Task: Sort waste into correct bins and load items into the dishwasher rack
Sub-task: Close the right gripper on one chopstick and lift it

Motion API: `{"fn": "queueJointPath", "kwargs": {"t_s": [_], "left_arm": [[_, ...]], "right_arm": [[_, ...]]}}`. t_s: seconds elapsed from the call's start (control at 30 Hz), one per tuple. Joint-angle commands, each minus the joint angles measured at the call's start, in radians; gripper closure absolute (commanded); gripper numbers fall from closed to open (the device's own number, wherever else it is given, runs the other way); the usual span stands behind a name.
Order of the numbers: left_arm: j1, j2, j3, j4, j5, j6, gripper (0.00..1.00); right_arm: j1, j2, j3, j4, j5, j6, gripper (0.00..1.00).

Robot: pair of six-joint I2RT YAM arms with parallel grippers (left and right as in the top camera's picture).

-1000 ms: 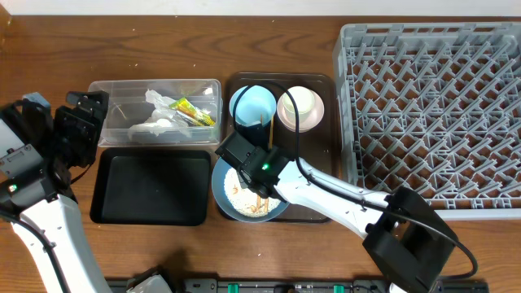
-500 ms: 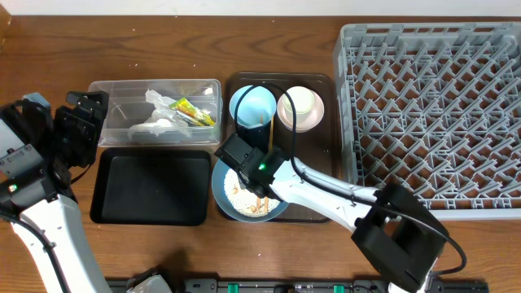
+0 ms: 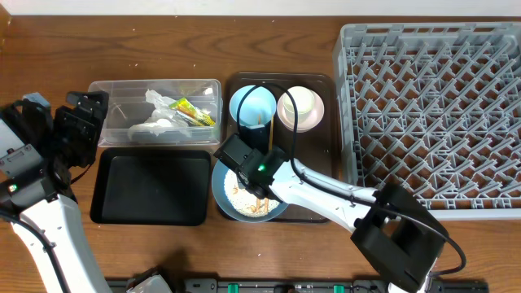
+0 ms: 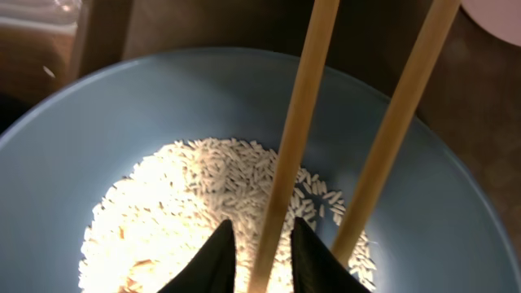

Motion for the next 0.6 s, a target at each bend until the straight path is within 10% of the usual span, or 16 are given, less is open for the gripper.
{"fn": "queueJointPath", "kwargs": {"t_s": [0.0,0.57], "left_arm": [[0.006,0.000,0.009,-0.002,0.009,-0.002,0.09],[0.006,0.000,0.009,-0.002,0.009,-0.002,0.09]], "right_arm": [[0.012,0.013,-0.011,0.007,0.018,0.041,0.83],[0.012,0.016,-0.024,0.007,-0.005,0.041,0.83]]}}
